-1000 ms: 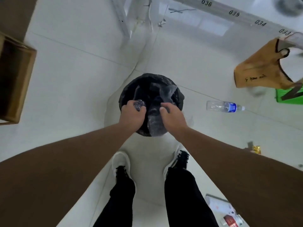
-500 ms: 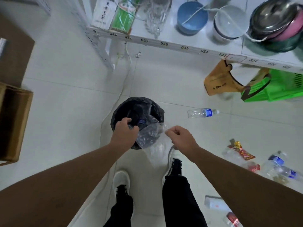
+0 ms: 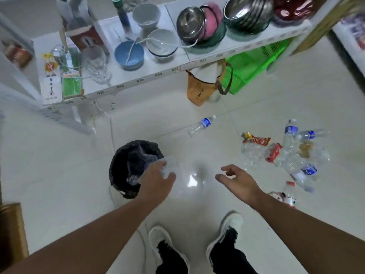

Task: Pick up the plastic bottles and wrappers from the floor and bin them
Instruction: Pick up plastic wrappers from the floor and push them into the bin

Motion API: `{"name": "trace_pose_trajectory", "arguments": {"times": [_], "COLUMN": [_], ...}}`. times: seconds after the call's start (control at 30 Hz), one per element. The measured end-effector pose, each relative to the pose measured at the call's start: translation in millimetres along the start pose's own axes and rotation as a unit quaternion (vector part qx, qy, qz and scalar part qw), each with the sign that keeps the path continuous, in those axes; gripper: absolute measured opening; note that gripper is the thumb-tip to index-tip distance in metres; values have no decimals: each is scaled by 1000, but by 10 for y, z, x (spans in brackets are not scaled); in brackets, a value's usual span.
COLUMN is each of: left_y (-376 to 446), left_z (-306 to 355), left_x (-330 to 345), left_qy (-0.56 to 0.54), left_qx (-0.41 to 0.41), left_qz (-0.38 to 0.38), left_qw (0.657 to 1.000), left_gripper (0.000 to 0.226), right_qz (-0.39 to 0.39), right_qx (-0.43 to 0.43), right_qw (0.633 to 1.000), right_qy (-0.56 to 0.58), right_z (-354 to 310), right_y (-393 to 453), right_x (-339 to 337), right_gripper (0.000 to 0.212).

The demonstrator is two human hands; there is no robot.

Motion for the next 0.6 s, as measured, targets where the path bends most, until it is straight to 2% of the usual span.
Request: {"name": "trace_pose_trajectory", "arguments": {"times": [0.13, 0.27, 0.37, 0.5, 0.6], "left_y": [34, -29, -45, 32, 212], "left_z": [471, 810, 1099, 1406, 1589], "left_x": [513, 1155, 1534, 1786, 1749], "left_qy": [60, 118, 117, 125, 138], "left_qx": [23, 26, 18, 12, 6], "left_qz": [10, -18, -52, -64, -46], "left_qw": [998, 993, 992, 990, 989], "left_gripper": [58, 58, 60, 61, 62], "right_qz": [18, 34, 38, 47, 56], "right_qx": [14, 36, 48, 67, 65], "right_qw": [999, 997, 997, 995, 993], "right_qy": [24, 61, 56, 56, 79], "right_z": [478, 1056, 1417, 1766, 1864], "right_y": [-31, -135, -229, -195, -63], "right_x": [-456, -892, -1247, -1659, -1856], "right_gripper": [57, 71, 77, 79, 81]}}
Point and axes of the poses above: each hand's wrist, its own y-axis towards the middle knuckle, its own x-axis out of the palm, z = x × y, the point moved 9 cm from there along y, towards the middle knuckle, and after that the axes turned 5 degrees about -x, right-handed, at the moved point
